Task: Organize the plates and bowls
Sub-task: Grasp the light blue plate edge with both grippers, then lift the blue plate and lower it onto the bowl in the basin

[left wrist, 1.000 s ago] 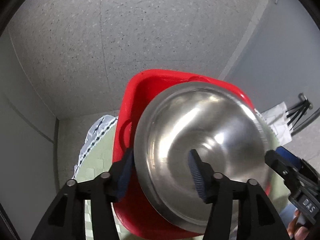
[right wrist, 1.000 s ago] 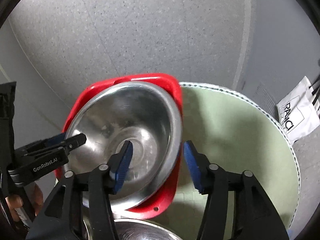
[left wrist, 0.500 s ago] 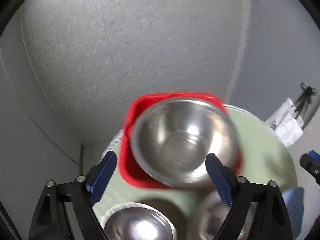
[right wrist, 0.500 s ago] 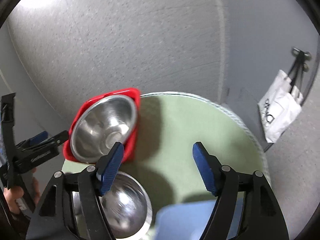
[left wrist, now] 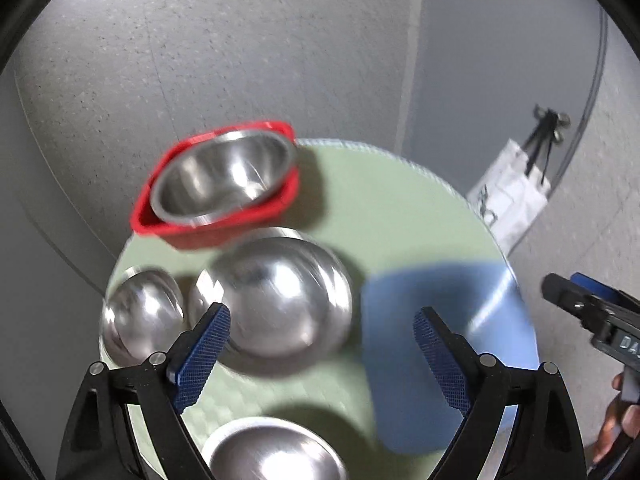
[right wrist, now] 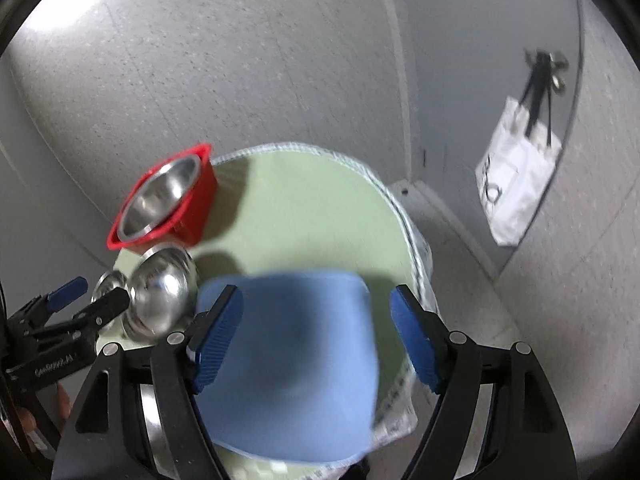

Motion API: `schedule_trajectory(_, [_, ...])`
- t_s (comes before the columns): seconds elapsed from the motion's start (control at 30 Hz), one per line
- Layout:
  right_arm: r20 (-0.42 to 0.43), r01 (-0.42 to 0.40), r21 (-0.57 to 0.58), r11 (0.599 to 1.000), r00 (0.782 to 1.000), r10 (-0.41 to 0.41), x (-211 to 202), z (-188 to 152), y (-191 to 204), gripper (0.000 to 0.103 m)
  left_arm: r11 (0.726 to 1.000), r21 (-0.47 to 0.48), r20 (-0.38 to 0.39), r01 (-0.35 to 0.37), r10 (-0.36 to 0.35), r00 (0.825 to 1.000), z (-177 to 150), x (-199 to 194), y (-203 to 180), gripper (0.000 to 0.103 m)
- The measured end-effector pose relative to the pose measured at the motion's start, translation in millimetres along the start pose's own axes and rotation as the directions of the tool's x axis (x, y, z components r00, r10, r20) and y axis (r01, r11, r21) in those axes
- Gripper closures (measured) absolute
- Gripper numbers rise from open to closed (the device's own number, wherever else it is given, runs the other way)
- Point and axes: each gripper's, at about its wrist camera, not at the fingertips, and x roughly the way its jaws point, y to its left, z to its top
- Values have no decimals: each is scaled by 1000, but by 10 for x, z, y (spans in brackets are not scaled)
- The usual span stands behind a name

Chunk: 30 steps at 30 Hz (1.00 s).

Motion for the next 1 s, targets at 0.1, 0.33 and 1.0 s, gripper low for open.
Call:
schedule_trajectory(0.1, [-46, 0, 18, 1000, 999, 1, 89, -224, -175, 25, 1000, 20, -33, -20, 21, 999, -132, -29, -290, 14])
schedule_trajectory(0.33, [-131, -68, 64, 996, 989, 76, 346, -571, -384, 31, 998, 21, -118, -55, 57, 991, -288, 225, -582, 27])
schedule_trajectory(1.0, [-146, -204, 181, 962, 962, 232, 329, -660, -535, 97, 993, 12, -142, 121, -118, 983, -97, 503, -603, 81])
